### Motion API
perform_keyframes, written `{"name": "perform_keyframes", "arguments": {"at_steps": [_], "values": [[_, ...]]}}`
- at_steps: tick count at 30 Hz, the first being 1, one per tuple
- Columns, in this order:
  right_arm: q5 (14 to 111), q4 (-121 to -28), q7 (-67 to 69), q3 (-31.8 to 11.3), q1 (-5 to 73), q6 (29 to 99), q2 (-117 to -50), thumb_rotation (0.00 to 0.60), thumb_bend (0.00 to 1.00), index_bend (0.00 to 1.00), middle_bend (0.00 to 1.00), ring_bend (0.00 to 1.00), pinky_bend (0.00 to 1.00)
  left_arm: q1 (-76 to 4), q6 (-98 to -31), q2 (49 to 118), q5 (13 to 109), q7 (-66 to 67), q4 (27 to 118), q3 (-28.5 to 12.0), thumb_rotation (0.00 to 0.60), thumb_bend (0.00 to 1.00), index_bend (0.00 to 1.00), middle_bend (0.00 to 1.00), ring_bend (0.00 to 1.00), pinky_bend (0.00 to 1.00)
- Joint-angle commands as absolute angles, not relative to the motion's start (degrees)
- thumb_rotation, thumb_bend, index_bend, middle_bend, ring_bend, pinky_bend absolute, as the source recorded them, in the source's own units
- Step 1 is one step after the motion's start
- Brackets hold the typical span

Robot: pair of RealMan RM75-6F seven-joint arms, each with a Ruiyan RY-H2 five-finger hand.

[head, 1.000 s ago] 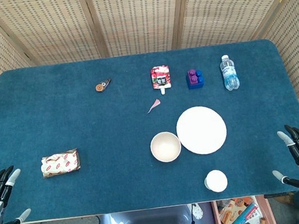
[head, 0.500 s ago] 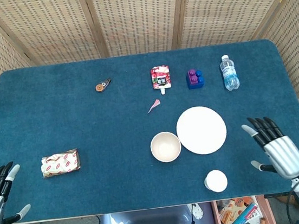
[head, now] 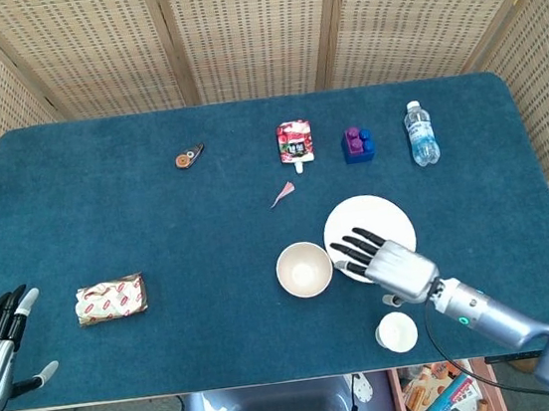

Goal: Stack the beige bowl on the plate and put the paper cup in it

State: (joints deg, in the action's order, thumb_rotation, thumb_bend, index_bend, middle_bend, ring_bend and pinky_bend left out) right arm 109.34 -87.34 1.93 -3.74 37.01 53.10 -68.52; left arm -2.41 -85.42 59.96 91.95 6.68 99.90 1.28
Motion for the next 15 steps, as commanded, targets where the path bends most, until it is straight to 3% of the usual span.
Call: {"name": "perform_keyframes", "arguments": {"at_steps": [1, 7, 15], "values": [[110.53, -85.44, 0.88, -3.61, 41.3, 48.63, -72.34, 0.6, 0.0, 0.17, 0.0, 0.0, 0.0, -3.02, -84.15, 60.18, 90.55, 7.49, 100.2, 0.82, 0.6, 0.0, 0.0, 0.0, 0.0, 0.0], [108.69, -82.68, -1.89, -4.71, 45.4, 43.99, -77.3, 0.6, 0.0, 0.19, 0.0, 0.0, 0.0, -3.75, -82.47, 60.4, 88.19, 8.12, 100.27, 0.18, 0.6, 0.0, 0.0, 0.0, 0.0, 0.0], [105.99, -78.52, -4.83, -5.4, 47.52, 42.71, -81.52, 0.6, 0.0, 0.2, 0.0, 0.0, 0.0, -4.31, -81.29, 60.45, 85.97, 8.17, 100.28, -0.46, 0.6, 0.0, 0.0, 0.0, 0.0, 0.0]]}}
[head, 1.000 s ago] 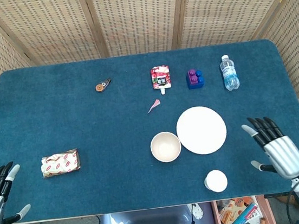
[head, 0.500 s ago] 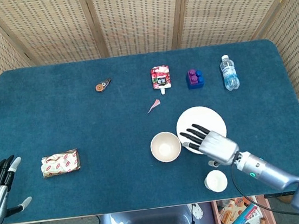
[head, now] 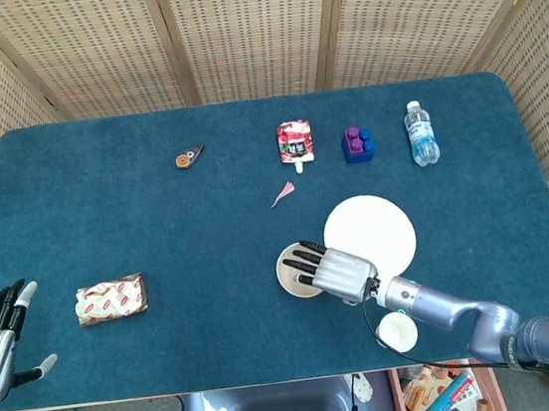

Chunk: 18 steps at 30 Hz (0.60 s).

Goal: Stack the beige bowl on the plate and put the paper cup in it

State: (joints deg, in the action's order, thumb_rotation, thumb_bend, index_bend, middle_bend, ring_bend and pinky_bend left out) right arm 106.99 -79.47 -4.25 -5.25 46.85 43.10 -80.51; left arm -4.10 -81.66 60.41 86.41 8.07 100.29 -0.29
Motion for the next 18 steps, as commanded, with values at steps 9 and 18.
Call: {"name": "perform_keyframes", "arguments": {"at_steps": [9, 18], "values": [[102.55, -74.03, -7.23, -4.6, 48.99, 40.53, -84.64, 0.6, 0.17, 0.42, 0.0, 0.0, 0.0, -4.93, -80.08, 60.48, 84.47, 8.39, 100.47, -0.71, 0.6, 0.0, 0.0, 0.0, 0.0, 0.0], [103.57, -72.16, -2.96, -2.54, 49.72, 45.16, -85.93, 0.6, 0.44, 0.6, 0.0, 0.0, 0.0, -5.11, -79.88, 60.17, 84.28, 7.87, 100.73, -0.57, 0.6, 0.0, 0.0, 0.0, 0.0, 0.0]]}}
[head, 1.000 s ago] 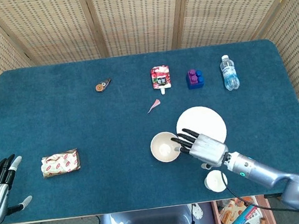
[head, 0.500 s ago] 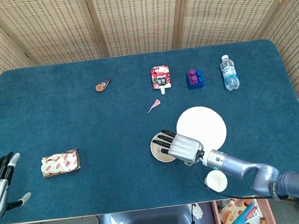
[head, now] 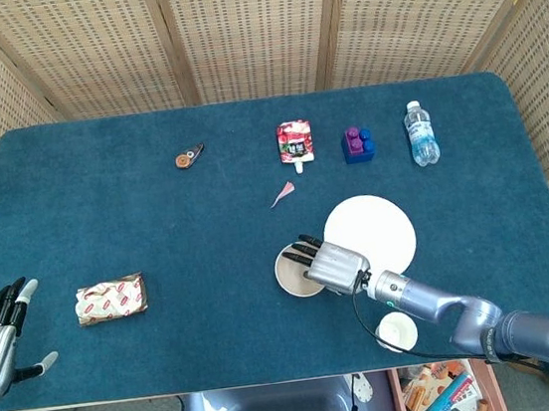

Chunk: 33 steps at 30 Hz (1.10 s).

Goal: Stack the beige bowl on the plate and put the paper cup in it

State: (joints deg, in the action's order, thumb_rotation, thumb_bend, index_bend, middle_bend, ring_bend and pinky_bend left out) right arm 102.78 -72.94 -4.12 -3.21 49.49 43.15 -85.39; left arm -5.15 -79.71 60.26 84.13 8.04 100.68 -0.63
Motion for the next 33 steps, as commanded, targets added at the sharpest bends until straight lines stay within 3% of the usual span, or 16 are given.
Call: {"name": "perform_keyframes", "arguments": {"at_steps": [1, 13, 21, 26, 33], "values": [[103.81, -71.87, -2.56, -2.33, 49.74, 45.83, -86.11, 0.6, 0.44, 0.61, 0.0, 0.0, 0.0, -5.07, -79.98, 60.12, 84.36, 7.78, 100.74, -0.54, 0.6, 0.0, 0.0, 0.0, 0.0, 0.0], [105.12, -71.65, 1.47, -2.1, 49.14, 55.58, -85.26, 0.6, 0.45, 0.64, 0.0, 0.0, 0.01, -4.69, -80.99, 59.62, 85.51, 6.68, 100.81, 0.0, 0.6, 0.0, 0.0, 0.0, 0.0, 0.0], [101.94, -75.28, 3.08, -3.71, 45.34, 63.09, -77.4, 0.6, 0.45, 0.64, 0.0, 0.0, 0.01, -4.16, -82.16, 59.6, 86.87, 6.83, 100.94, 0.62, 0.6, 0.0, 0.0, 0.0, 0.0, 0.0], [98.29, -74.14, 4.81, -3.55, 42.21, 64.7, -73.63, 0.6, 0.45, 0.64, 0.0, 0.0, 0.01, -3.64, -83.52, 59.36, 88.96, 6.4, 101.11, 1.32, 0.6, 0.0, 0.0, 0.0, 0.0, 0.0], [95.65, -68.37, 7.07, -0.83, 38.66, 64.03, -73.46, 0.6, 0.45, 0.64, 0.0, 0.0, 0.01, -3.61, -83.9, 58.94, 90.46, 5.45, 101.11, 1.84, 0.6, 0.0, 0.0, 0.0, 0.0, 0.0]]}}
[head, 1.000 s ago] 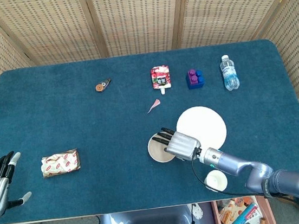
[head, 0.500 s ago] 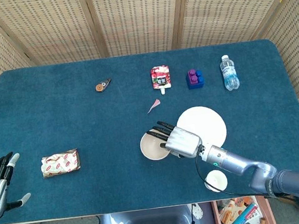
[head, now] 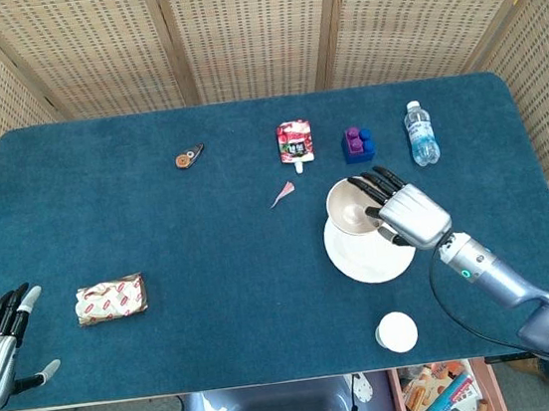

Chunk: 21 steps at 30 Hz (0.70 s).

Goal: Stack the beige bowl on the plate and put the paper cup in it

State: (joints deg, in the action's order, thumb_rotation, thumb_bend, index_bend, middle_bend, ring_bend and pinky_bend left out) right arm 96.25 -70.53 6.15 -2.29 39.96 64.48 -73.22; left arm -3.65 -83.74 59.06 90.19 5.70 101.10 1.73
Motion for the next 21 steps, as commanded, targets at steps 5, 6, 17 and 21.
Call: {"name": "perform_keyframes", "arguments": {"at_steps": [5, 6, 17, 21], "values": [[95.84, -64.97, 7.89, 0.88, 37.9, 62.94, -75.38, 0.6, 0.45, 0.64, 0.0, 0.0, 0.01, -3.61, -83.98, 58.76, 90.55, 5.07, 101.22, 1.87, 0.6, 0.0, 0.0, 0.0, 0.0, 0.0], [95.85, -64.36, 8.06, 1.11, 37.85, 62.69, -75.88, 0.6, 0.45, 0.64, 0.0, 0.0, 0.01, -3.63, -83.91, 58.75, 90.52, 5.11, 101.23, 1.88, 0.6, 0.0, 0.0, 0.0, 0.0, 0.0], [97.74, -58.93, 9.69, 3.0, 37.95, 62.57, -80.68, 0.6, 0.45, 0.64, 0.0, 0.0, 0.01, -3.58, -83.92, 58.35, 89.17, 4.32, 101.44, 1.36, 0.6, 0.0, 0.0, 0.0, 0.0, 0.0], [97.95, -58.64, 9.67, 2.69, 38.3, 63.1, -81.44, 0.6, 0.45, 0.64, 0.0, 0.0, 0.01, -3.59, -83.83, 58.35, 89.17, 4.58, 101.49, 1.42, 0.6, 0.0, 0.0, 0.0, 0.0, 0.0]]}}
